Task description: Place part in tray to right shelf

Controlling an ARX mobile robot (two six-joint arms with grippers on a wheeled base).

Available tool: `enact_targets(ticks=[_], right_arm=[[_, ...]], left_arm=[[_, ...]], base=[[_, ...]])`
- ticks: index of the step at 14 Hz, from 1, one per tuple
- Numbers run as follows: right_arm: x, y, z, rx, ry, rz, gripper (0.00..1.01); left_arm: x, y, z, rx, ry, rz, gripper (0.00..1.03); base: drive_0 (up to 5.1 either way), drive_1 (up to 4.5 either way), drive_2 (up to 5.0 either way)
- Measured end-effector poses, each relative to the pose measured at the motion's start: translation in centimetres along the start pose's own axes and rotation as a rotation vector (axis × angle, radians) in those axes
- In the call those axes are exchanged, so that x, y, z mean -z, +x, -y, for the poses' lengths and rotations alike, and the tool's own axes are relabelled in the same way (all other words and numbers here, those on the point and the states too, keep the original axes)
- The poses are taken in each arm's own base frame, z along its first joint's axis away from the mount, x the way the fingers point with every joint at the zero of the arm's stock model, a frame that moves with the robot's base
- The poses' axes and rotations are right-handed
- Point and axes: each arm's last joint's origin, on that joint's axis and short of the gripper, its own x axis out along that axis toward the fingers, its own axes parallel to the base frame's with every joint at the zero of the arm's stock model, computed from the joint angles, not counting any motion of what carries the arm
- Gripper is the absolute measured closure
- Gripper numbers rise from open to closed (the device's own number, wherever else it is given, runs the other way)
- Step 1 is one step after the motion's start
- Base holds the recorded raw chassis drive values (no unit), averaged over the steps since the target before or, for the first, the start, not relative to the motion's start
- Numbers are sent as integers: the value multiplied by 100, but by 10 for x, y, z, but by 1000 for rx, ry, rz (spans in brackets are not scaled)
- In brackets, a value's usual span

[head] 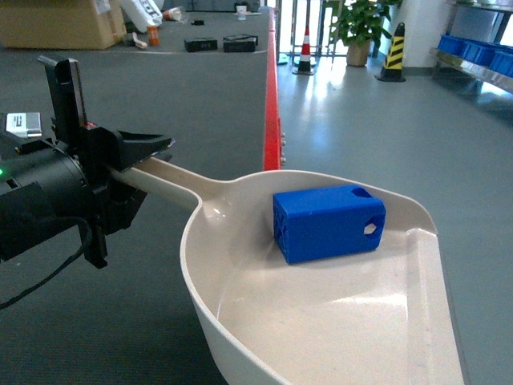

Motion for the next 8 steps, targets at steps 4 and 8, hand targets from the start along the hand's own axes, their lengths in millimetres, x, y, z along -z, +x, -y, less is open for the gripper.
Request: enact_targets(ticks=[4, 8], right_arm=[[0, 0, 0, 0, 0, 3, 3], [0, 0, 0, 0, 0, 2, 3]], left_arm=[[0, 0, 0, 4, 2, -2, 90], [0, 0, -1, -4, -1, -2, 90]], base=[[504, -241, -241], [504, -241, -241]])
